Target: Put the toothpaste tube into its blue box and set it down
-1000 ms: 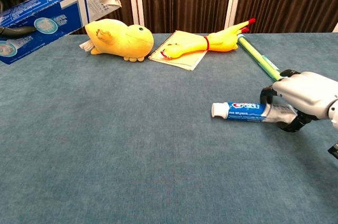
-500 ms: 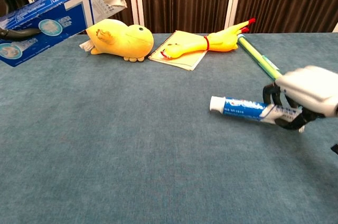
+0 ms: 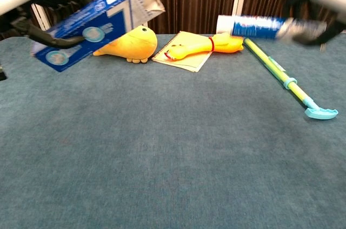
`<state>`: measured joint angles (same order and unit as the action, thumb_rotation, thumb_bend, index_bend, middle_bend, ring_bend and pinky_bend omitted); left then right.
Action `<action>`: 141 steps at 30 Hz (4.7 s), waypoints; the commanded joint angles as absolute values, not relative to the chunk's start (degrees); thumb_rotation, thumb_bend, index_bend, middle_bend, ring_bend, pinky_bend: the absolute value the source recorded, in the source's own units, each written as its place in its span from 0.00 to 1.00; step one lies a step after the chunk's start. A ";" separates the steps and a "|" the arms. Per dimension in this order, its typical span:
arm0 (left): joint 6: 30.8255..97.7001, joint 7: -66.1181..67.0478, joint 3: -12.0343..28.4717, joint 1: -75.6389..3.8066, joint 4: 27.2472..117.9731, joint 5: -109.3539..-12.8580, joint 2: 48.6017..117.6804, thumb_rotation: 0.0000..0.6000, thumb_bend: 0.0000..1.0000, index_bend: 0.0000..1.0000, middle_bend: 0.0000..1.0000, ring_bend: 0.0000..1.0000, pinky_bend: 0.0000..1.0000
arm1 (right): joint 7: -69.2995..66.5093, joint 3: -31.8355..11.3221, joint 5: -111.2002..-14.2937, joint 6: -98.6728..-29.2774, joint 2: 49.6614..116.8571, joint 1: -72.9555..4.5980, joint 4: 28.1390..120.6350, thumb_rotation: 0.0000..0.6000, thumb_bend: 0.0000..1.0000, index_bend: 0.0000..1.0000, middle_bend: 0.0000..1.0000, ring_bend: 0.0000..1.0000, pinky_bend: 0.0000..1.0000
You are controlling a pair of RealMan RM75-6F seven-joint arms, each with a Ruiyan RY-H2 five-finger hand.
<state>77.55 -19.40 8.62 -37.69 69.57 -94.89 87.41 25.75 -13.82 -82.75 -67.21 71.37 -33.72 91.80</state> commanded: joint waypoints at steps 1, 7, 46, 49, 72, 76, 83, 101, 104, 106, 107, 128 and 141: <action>79.13 -22.44 10.00 -40.24 63.69 -95.74 92.52 1.00 0.48 0.47 0.60 0.57 0.59 | 22.90 -15.84 -84.94 -68.30 68.65 -35.19 90.14 1.00 0.45 0.75 0.69 0.57 0.41; 77.69 -24.03 9.57 -43.12 57.14 -95.99 97.53 1.00 0.48 0.47 0.60 0.57 0.59 | 19.23 -17.72 -86.21 -68.74 64.30 -36.49 88.57 1.00 0.45 0.75 0.69 0.57 0.41; 78.96 -22.76 10.08 -47.06 57.55 -93.61 98.08 1.00 0.48 0.47 0.60 0.57 0.59 | 14.39 -12.44 -104.08 -76.01 57.04 -39.81 83.82 1.00 0.45 0.75 0.69 0.57 0.41; 78.66 -22.07 9.80 -47.40 57.81 -93.81 98.13 1.00 0.48 0.47 0.60 0.57 0.59 | 14.40 -12.29 -104.09 -76.07 57.09 -39.90 83.76 1.00 0.45 0.75 0.69 0.57 0.41; 76.95 -18.11 11.24 -50.01 60.51 -92.53 99.53 1.00 0.48 0.47 0.60 0.56 0.59 | 13.60 -11.16 -105.51 -77.65 56.39 -39.74 84.46 1.00 0.45 0.75 0.69 0.57 0.41; 76.72 -17.28 11.39 -50.53 61.80 -92.59 99.61 1.00 0.48 0.47 0.60 0.56 0.59 | 13.86 -10.85 -105.63 -77.57 56.58 -39.67 84.42 1.00 0.45 0.75 0.69 0.57 0.41; 76.50 -16.04 11.43 -50.61 63.31 -92.31 99.13 1.00 0.48 0.47 0.60 0.56 0.59 | 14.45 -10.85 -105.57 -77.71 57.10 -39.73 83.73 1.00 0.45 0.74 0.69 0.57 0.41; 73.75 -13.05 11.05 -50.68 66.81 -90.87 97.76 1.00 0.48 0.47 0.60 0.56 0.59 | 18.28 -11.53 -105.85 -79.81 58.80 -39.53 82.15 1.00 0.45 0.75 0.69 0.57 0.41; 73.42 -12.08 10.95 -50.59 68.14 -90.78 97.22 1.00 0.48 0.47 0.60 0.56 0.60 | 18.98 -11.66 -105.86 -80.31 59.37 -39.44 81.63 1.00 0.45 0.75 0.69 0.57 0.41; 73.37 -11.36 10.96 -50.53 68.95 -90.76 96.90 1.00 0.48 0.47 0.60 0.56 0.60 | 19.35 -11.77 -105.72 -80.71 59.80 -39.33 81.40 1.00 0.45 0.75 0.69 0.57 0.41; 73.31 -11.07 11.00 -50.50 69.31 -90.68 96.78 1.00 0.48 0.47 0.60 0.56 0.60 | 19.58 -11.80 -105.72 -80.90 60.04 -39.28 81.29 1.00 0.45 0.75 0.69 0.57 0.41; 69.10 -3.42 15.40 -51.38 77.34 -83.71 96.92 1.00 0.48 0.47 0.60 0.56 0.62 | 21.74 -10.98 -107.88 -82.11 61.52 -39.51 79.65 1.00 0.45 0.74 0.69 0.57 0.41; 64.71 2.56 18.21 -53.68 80.07 -78.50 98.02 1.00 0.48 0.47 0.59 0.56 0.62 | 21.37 -10.30 -108.94 -82.91 61.74 -39.46 78.19 1.00 0.45 0.74 0.69 0.57 0.41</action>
<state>64.99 2.29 18.02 -53.43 79.91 -78.76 97.89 21.39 -10.32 -108.92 -82.89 61.72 -39.47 78.20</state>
